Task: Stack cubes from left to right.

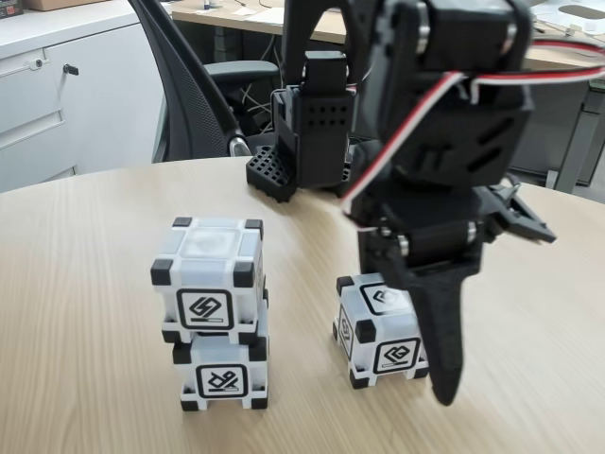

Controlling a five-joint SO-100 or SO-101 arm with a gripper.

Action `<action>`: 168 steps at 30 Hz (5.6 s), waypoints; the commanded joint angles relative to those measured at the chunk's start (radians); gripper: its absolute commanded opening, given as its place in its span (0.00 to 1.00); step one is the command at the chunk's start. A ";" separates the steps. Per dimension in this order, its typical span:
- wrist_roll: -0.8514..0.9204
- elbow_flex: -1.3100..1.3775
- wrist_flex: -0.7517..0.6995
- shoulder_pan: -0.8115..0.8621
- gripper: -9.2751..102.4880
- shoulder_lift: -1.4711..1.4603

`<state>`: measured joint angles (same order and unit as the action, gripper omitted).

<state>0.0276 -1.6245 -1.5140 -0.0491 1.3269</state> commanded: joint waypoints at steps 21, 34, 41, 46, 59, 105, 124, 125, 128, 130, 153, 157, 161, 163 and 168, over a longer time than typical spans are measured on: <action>-0.032 0.040 0.009 0.005 0.11 -0.026; -0.049 0.040 0.009 0.005 0.08 -0.009; -0.069 0.072 -0.006 0.005 0.08 0.109; -0.067 0.098 -0.006 0.003 0.08 0.201; -0.092 0.132 -0.071 0.003 0.08 0.499; 0.133 0.133 -0.206 0.480 0.08 0.617; 0.101 0.290 -0.204 0.480 0.08 0.460; 0.101 0.290 -0.204 0.480 0.08 0.460; 0.089 0.276 -0.204 0.480 0.08 0.460; 0.075 0.273 -0.206 0.479 0.08 0.460; -0.051 0.209 -0.219 0.460 0.08 0.456; -0.054 0.164 -0.219 0.460 0.08 0.456; -0.046 0.164 -0.209 0.459 0.08 0.456; -0.038 0.164 -0.209 0.459 0.08 0.456; -0.018 0.166 -0.206 0.459 0.08 0.434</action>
<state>0.0000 -1.4634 -1.7288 0.4126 1.7671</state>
